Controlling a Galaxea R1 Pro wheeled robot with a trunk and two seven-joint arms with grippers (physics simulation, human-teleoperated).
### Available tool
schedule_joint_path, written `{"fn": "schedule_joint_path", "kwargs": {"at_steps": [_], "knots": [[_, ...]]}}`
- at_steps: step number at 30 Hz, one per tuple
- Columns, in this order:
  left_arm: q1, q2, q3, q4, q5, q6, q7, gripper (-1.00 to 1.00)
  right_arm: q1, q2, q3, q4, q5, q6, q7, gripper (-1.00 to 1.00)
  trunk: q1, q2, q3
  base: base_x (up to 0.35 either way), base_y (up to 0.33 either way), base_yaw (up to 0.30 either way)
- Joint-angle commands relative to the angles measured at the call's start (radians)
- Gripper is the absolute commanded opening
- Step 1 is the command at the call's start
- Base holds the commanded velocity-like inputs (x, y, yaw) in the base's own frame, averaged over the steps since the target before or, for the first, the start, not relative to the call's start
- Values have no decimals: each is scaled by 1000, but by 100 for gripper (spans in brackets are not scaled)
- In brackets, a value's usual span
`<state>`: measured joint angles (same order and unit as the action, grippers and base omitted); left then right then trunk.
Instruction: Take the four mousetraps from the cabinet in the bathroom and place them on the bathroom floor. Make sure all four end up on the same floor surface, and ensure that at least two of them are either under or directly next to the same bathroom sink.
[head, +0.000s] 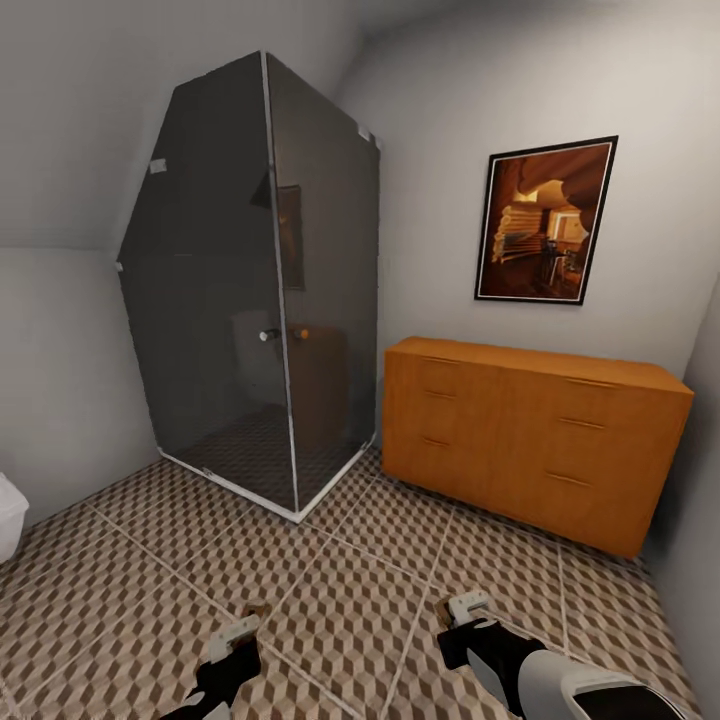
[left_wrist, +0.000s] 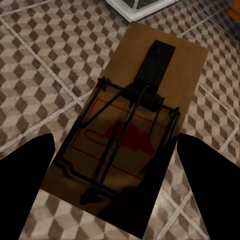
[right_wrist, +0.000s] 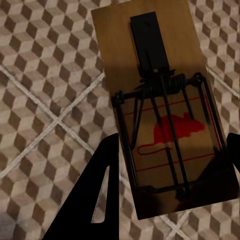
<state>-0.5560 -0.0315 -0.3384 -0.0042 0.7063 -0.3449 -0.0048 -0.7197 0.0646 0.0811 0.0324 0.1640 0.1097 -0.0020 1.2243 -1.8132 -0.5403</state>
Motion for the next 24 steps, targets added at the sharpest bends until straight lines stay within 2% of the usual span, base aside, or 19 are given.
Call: {"fn": "schedule_joint_path", "kwargs": {"at_steps": [1, 18, 24], "knots": [[-1, 0, -8, 1, 9, -3, 0, -100, -1, 1, 8, 1, 4, 2, 0, -100, 0, -1, -1, 0, 0, 291], [-1, 1, -8, 1, 9, -2, 2, -100, -1, 0, 6, 1, 4, -3, 0, -100, 0, -1, -1, 0, 0, 292], [-1, 1, -8, 1, 9, -3, 29, -100, -1, 0, 7, 1, 5, -3, 0, -100, 0, -1, -1, 0, 0, 292]]}}
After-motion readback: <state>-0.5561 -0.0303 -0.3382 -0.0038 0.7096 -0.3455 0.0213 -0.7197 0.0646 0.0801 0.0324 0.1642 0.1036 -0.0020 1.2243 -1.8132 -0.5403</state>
